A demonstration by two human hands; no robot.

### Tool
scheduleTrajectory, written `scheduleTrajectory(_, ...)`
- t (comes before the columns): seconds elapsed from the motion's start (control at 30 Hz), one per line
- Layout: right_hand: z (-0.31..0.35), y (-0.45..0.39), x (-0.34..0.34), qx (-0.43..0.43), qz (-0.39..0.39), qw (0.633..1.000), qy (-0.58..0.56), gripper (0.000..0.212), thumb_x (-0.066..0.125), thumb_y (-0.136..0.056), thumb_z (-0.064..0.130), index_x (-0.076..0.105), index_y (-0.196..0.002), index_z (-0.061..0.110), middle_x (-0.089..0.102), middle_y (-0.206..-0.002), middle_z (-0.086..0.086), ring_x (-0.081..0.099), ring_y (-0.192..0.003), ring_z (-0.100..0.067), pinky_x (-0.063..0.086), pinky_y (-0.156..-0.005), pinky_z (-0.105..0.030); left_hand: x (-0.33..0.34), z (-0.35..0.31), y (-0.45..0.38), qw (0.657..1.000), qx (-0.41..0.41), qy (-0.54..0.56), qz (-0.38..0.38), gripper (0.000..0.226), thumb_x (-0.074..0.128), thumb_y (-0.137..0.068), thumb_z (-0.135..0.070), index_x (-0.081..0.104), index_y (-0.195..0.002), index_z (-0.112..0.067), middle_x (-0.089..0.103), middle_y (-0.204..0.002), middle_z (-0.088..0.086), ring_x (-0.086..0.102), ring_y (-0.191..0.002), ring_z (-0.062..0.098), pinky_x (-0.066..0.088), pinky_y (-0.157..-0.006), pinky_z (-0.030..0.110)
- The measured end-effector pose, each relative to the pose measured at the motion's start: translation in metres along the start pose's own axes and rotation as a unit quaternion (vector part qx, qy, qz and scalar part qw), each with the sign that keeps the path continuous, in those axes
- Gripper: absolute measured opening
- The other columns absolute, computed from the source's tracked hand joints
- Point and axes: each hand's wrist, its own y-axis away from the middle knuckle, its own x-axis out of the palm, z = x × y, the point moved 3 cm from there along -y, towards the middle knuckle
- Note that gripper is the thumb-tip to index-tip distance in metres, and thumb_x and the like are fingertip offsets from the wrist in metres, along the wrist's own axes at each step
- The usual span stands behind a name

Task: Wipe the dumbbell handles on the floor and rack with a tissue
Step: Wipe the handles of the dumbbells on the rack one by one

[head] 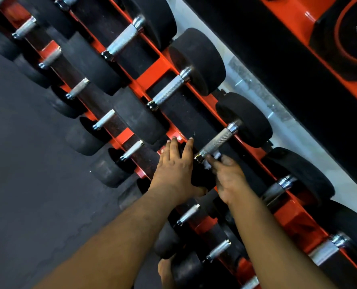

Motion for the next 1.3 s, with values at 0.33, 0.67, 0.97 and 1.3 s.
scheduleTrajectory(0.33, 0.055, 0.024, -0.022, -0.467, -0.213, 0.778, 0.364, 0.029, 0.056, -0.097, 0.005, 0.071, -0.121, 0.010, 0.071, -0.115, 0.001, 0.062, -0.101, -0.001, 0.048, -0.095, -0.013, 0.003, 0.002, -0.001, 1.000, -0.001, 0.003, 0.003, 0.144, 0.083, -0.061, -0.066, -0.015, -0.158, -0.027, -0.014, -0.166, 0.018, -0.014, -0.154, 0.034, 0.000, -0.125, 0.044)
scheduleTrajectory(0.67, 0.023, -0.005, -0.025, -0.502, 0.080, 0.264, 0.820, 0.073, 0.053, -0.088, 0.020, 0.030, -0.157, 0.011, 0.028, -0.163, -0.011, 0.016, -0.154, -0.030, 0.019, -0.120, -0.060, 0.002, 0.003, -0.003, 1.000, 0.019, 0.006, 0.007, 0.138, 0.082, -0.066, -0.063, -0.013, -0.159, -0.026, -0.015, -0.165, 0.022, -0.014, -0.154, 0.035, -0.004, -0.124, 0.044)
scheduleTrajectory(0.97, 0.029, -0.003, 0.001, -0.438, 0.099, 0.146, 0.882, 0.064, 0.034, -0.095, 0.022, 0.021, -0.156, 0.007, 0.033, -0.161, -0.012, 0.013, -0.154, -0.031, 0.012, -0.120, -0.064, 0.002, 0.006, -0.004, 0.999, 0.025, -0.008, 0.035, 0.137, 0.080, -0.070, -0.061, -0.022, -0.156, -0.030, -0.021, -0.164, 0.022, -0.020, -0.153, 0.035, 0.000, -0.126, 0.049)
scheduleTrajectory(1.3, 0.036, -0.004, -0.026, -0.426, -0.121, 0.345, 0.828, 0.074, 0.038, -0.100, 0.014, -0.005, -0.159, 0.003, -0.005, -0.167, -0.020, -0.003, -0.155, -0.034, 0.011, -0.124, -0.051, 0.002, 0.005, -0.004, 0.999, 0.028, -0.018, 0.027, 0.136, 0.079, -0.072, -0.062, -0.023, -0.156, -0.028, -0.022, -0.163, 0.024, -0.021, -0.153, 0.035, -0.003, -0.126, 0.046)
